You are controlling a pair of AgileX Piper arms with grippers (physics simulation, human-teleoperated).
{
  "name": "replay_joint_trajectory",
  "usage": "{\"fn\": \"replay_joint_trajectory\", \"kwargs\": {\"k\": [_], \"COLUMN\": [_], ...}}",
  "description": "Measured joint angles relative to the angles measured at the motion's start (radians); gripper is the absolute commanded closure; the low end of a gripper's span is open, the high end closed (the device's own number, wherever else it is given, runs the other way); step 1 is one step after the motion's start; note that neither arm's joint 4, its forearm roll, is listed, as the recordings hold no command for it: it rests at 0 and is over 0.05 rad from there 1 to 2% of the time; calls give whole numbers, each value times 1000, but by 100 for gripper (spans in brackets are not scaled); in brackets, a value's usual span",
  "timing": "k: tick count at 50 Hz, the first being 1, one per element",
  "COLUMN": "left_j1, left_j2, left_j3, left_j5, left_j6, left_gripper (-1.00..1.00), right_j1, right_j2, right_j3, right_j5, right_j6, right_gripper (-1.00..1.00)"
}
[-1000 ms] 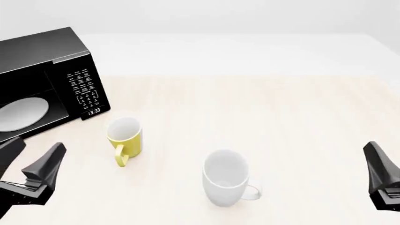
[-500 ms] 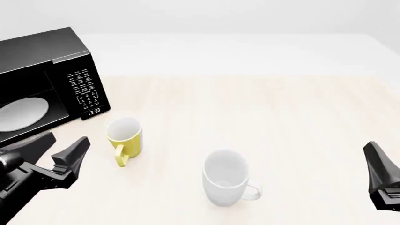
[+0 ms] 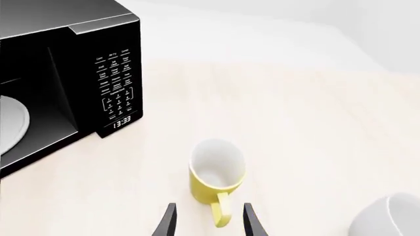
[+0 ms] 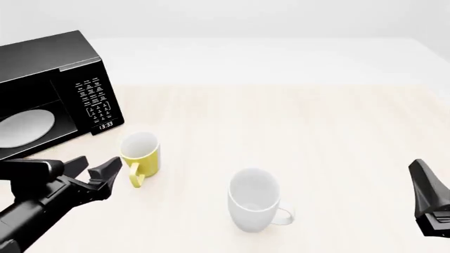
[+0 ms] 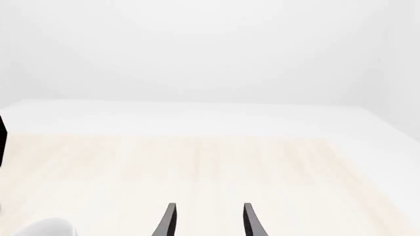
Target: Put the yellow and white mug in the microwave and close it.
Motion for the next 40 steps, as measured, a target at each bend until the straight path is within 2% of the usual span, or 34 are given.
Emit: {"fn": "replay_joint_trajectory", "kwargs": {"k": [15,40], "left_j1": [-26,-54], "left_j2": [165,310], "left_j3": [-13,-47], "left_j5": [-102,-170], "left_j6": [-15,37], "left_gripper": [-100,-100], "right_j1": [0,0], "right_j2": [0,0], "right_j3": [0,0], "right_j5": [0,0], "right_j6": [0,0], "right_gripper": [-100,-100]}}
